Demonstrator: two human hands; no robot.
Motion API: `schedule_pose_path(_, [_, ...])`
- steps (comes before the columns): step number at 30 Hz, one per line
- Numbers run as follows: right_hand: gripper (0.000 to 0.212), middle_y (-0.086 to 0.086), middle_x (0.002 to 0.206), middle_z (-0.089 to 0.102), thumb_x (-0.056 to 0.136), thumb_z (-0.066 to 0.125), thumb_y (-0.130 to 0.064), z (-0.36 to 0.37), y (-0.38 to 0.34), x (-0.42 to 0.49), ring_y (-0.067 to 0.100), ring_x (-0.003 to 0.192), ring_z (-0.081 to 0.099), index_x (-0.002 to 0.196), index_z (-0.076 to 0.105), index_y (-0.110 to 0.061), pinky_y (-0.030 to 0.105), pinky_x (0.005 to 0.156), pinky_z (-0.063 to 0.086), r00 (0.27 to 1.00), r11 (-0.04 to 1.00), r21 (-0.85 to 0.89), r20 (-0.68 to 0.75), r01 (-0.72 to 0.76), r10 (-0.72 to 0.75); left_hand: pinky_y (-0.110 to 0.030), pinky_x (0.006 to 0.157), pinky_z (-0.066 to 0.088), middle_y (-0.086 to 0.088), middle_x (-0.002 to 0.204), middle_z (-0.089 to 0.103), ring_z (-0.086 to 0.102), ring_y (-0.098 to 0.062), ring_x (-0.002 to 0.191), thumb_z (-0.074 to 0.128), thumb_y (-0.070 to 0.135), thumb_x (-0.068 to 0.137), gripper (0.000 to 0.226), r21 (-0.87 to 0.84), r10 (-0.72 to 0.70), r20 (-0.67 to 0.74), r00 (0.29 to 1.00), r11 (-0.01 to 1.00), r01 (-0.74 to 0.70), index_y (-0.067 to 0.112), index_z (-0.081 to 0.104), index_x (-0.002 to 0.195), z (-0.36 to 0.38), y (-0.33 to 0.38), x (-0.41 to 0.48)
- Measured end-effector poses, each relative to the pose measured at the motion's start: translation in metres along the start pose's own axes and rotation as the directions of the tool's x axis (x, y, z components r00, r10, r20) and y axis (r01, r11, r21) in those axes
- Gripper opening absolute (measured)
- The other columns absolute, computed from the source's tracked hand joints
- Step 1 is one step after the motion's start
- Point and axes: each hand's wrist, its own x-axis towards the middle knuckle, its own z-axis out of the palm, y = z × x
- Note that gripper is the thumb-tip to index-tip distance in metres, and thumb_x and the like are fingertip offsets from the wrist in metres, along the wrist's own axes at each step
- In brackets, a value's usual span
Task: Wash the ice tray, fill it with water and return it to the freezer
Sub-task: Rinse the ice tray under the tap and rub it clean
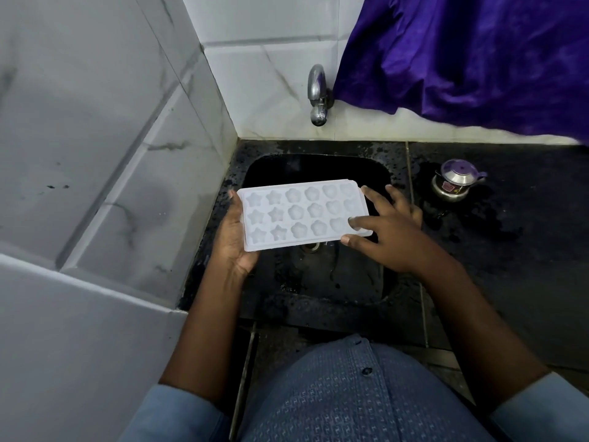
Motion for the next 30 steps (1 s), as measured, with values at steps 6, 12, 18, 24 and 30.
schedule_pose_path(6, [0.06, -0.011, 0.173, 0.013, 0.083, 0.037, -0.088, 0.0004, 0.0007, 0.0002, 0.021, 0.158, -0.007, 0.106, 0.071, -0.045, 0.054, 0.117, 0.004, 0.997, 0.999, 0.043, -0.076, 0.011, -0.008, -0.048, 0.084, 0.065, -0.017, 0.138, 0.073, 0.074, -0.035, 0.122, 0.029, 0.069, 0.109, 0.075, 0.03, 0.0, 0.002, 1.0, 1.0, 0.0, 0.012, 0.069, 0.136, -0.0021, -0.0011, -0.0014])
schedule_pose_path(12, [0.071, -0.008, 0.175, 0.007, 0.08, 0.03, -0.09, 0.0002, 0.0001, -0.0008, 0.019, 0.157, -0.013, 0.116, 0.072, -0.044, 0.052, 0.118, 0.0, 1.0, 1.0, -0.005, 0.016, 0.003, -0.003, -0.049, 0.086, 0.065, -0.018, 0.141, 0.071, 0.072, -0.036, 0.125, 0.028, 0.07, 0.108, 0.077, 0.04, -0.004, 0.0, 1.0, 0.999, 0.004, 0.011, 0.066, 0.14, -0.0039, -0.001, 0.0008])
schedule_pose_path(18, [0.062, -0.01, 0.174, 0.004, 0.081, 0.033, -0.09, -0.0015, -0.0015, -0.0002, 0.021, 0.157, -0.013, 0.105, 0.066, -0.043, 0.057, 0.117, 0.002, 1.0, 1.0, -0.007, -0.005, -0.001, 0.001, -0.049, 0.084, 0.065, -0.017, 0.139, 0.072, 0.073, -0.035, 0.123, 0.031, 0.071, 0.108, 0.075, 0.027, -0.006, -0.015, 1.0, 1.0, 0.006, 0.013, 0.069, 0.137, -0.004, -0.0022, -0.0001])
schedule_pose_path(24, [0.067, -0.009, 0.175, 0.004, 0.078, 0.031, -0.09, -0.0031, -0.0041, -0.0022, 0.02, 0.157, -0.014, 0.11, 0.069, -0.045, 0.056, 0.118, 0.001, 0.999, 1.0, -0.014, 0.041, -0.008, 0.009, -0.049, 0.084, 0.065, -0.017, 0.139, 0.072, 0.073, -0.035, 0.123, 0.031, 0.07, 0.108, 0.076, 0.034, -0.008, -0.013, 1.0, 0.999, 0.008, 0.011, 0.065, 0.141, -0.0056, 0.0005, -0.0012])
schedule_pose_path(30, [0.066, -0.007, 0.175, 0.004, 0.081, 0.036, -0.089, -0.0033, -0.0028, -0.0017, 0.024, 0.157, -0.013, 0.117, 0.069, -0.044, 0.055, 0.118, 0.0, 0.999, 0.999, -0.044, 0.046, 0.004, -0.002, -0.049, 0.086, 0.065, -0.018, 0.141, 0.07, 0.072, -0.035, 0.124, 0.031, 0.07, 0.108, 0.075, 0.019, -0.015, -0.006, 1.0, 1.0, 0.015, 0.012, 0.064, 0.142, -0.0061, 0.0006, -0.0012])
